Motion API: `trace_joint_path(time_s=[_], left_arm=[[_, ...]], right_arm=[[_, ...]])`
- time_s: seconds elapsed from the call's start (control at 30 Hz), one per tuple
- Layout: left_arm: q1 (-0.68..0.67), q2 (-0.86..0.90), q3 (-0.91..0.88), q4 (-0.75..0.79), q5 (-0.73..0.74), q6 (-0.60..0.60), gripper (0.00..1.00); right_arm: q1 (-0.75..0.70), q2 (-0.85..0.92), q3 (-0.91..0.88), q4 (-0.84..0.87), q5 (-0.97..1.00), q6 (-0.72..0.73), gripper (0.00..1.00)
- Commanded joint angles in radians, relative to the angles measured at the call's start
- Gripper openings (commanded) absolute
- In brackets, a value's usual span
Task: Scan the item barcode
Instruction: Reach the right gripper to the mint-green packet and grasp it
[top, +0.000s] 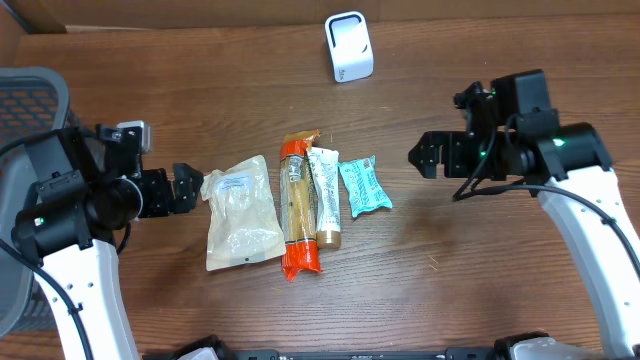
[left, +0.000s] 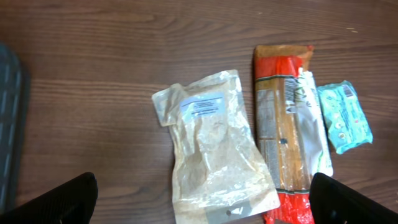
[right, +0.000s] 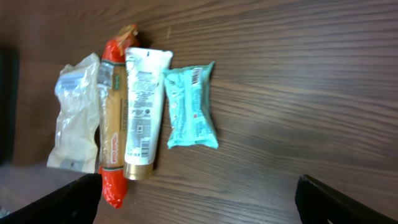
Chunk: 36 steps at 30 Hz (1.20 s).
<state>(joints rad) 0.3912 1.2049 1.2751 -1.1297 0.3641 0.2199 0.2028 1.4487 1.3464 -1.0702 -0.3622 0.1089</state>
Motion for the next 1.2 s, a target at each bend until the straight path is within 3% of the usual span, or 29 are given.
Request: trace_joint_path(time_s=[0.0,0.3,0.73,0.9,1.17], left_arm=[[-0.008,0.008,-0.003,0.005,0.018,0.027,1.0],[-0.008,0.008,-0.003,0.005,0.018,0.027,1.0],[-0.008,0.011,-0.003,0.005,0.018,0.027,1.0],[-0.008,0.011,-0.003,0.005,0.018,0.027,1.0],[-0.008,0.011,-0.003,0.005,0.018,0.027,1.0]], right_arm=[[0.024,0.071,-0.005,0.011,-0.099,-0.093,1.0],[0.056,0.283,-0.005,0.087,-0.175,-0.145,1.0],[0.066,0.481,-0.005,0.14,-0.235,-0.188,0.88],[0.068,0.544,-0.006,0.146,-0.238,-0.099,0.73],[0.109,0.599,-0.006,0.157,-0.239,-0.003,0.67]])
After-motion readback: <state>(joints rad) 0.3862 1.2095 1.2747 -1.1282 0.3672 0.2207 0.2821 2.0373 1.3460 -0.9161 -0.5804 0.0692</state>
